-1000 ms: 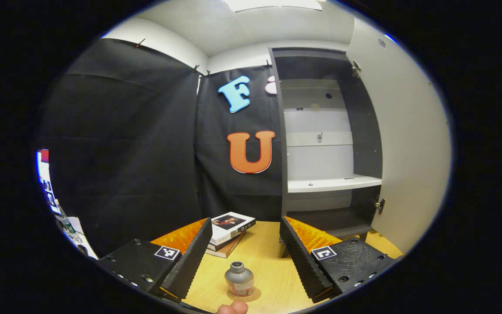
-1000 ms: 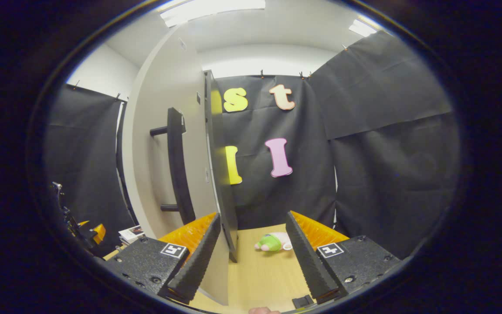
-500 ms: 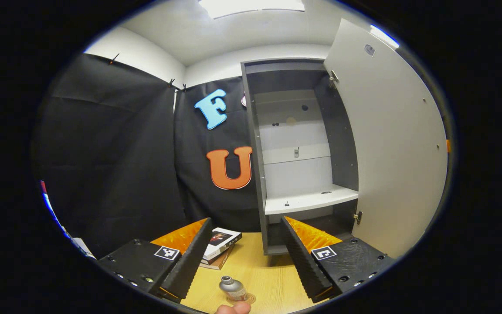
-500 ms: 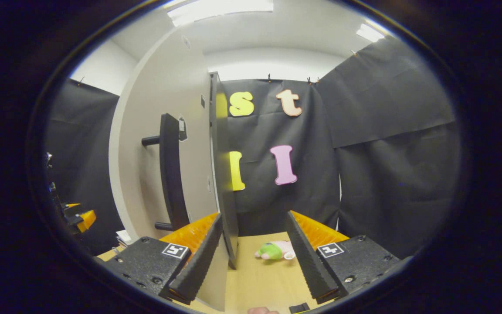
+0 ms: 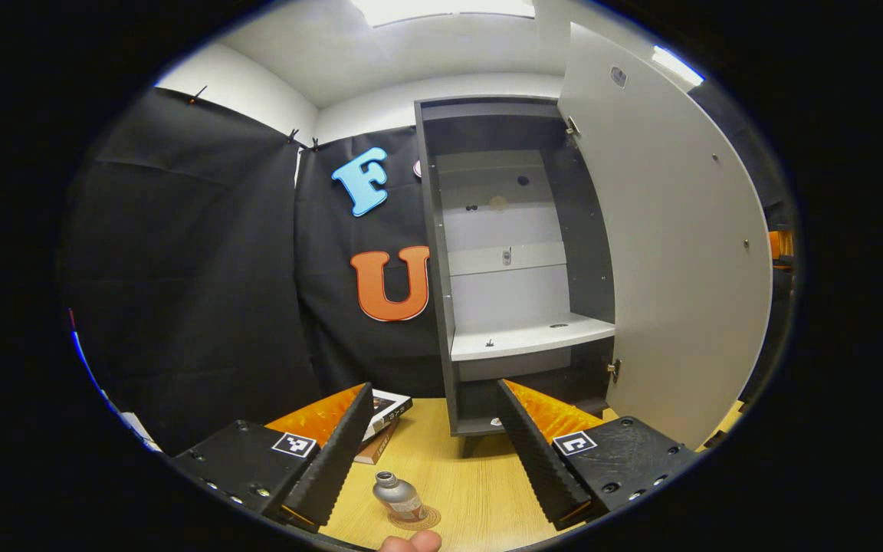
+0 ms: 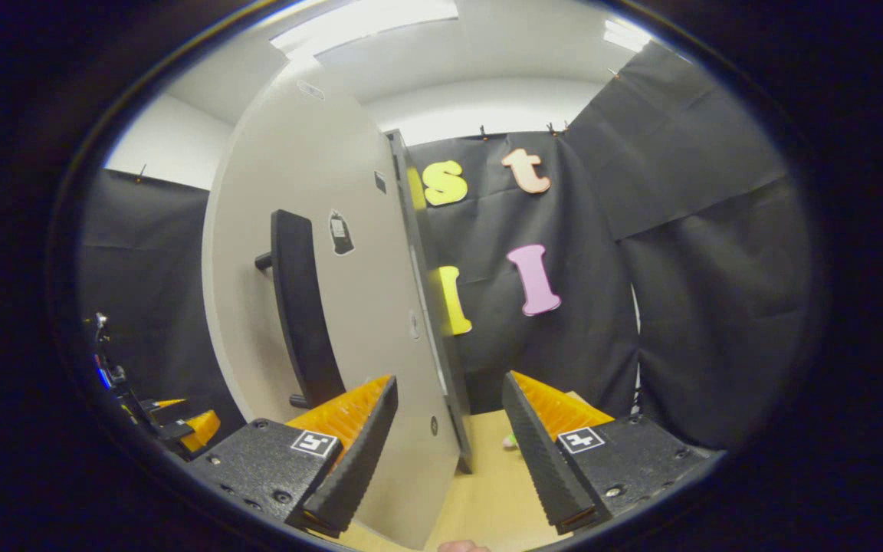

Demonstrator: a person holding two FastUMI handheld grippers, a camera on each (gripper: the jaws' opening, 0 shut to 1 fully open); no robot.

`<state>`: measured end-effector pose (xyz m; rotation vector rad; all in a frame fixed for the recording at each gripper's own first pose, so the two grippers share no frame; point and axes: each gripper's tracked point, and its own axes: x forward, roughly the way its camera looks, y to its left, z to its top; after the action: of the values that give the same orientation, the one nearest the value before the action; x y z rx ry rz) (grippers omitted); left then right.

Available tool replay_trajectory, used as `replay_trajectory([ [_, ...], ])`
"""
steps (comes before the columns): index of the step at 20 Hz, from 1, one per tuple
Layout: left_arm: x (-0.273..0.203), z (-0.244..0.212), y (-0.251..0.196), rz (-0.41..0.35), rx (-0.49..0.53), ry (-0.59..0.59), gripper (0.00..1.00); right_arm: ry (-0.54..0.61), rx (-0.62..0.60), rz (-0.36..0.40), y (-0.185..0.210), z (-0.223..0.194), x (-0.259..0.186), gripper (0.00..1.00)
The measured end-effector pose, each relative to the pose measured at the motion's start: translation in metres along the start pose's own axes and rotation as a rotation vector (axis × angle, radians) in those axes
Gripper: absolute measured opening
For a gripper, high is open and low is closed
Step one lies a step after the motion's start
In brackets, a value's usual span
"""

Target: Open the cabinet door with the right hand, grasp the bottle in the cabinet with the left hand and place it on the coaster, then close the cabinet door with the right hand.

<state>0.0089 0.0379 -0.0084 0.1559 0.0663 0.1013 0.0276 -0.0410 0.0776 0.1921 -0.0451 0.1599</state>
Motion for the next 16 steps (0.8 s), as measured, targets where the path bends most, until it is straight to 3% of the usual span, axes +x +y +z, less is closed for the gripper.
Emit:
replay_trajectory([
  [2, 0.001, -0.002, 0.005, -0.001, -0.009, -0.003, 0.96, 0.009, -0.012, 0.047, 0.027, -0.005, 0.005, 0.85],
  [8, 0.002, -0.009, 0.015, -0.011, -0.029, -0.007, 0.96, 0.015, -0.090, 0.110, 0.087, -0.014, 0.025, 0.90],
  [9, 0.002, -0.011, 0.017, -0.012, -0.030, -0.006, 0.96, 0.020, -0.097, 0.123, 0.096, -0.016, 0.031, 0.85],
  [10, 0.004, -0.011, 0.018, -0.015, -0.031, -0.008, 0.96, 0.025, -0.102, 0.136, 0.104, -0.019, 0.037, 0.90],
  [16, 0.008, -0.020, 0.031, 0.000, -0.037, -0.001, 0.96, 0.030, -0.101, 0.207, 0.164, -0.027, 0.079, 0.87],
])
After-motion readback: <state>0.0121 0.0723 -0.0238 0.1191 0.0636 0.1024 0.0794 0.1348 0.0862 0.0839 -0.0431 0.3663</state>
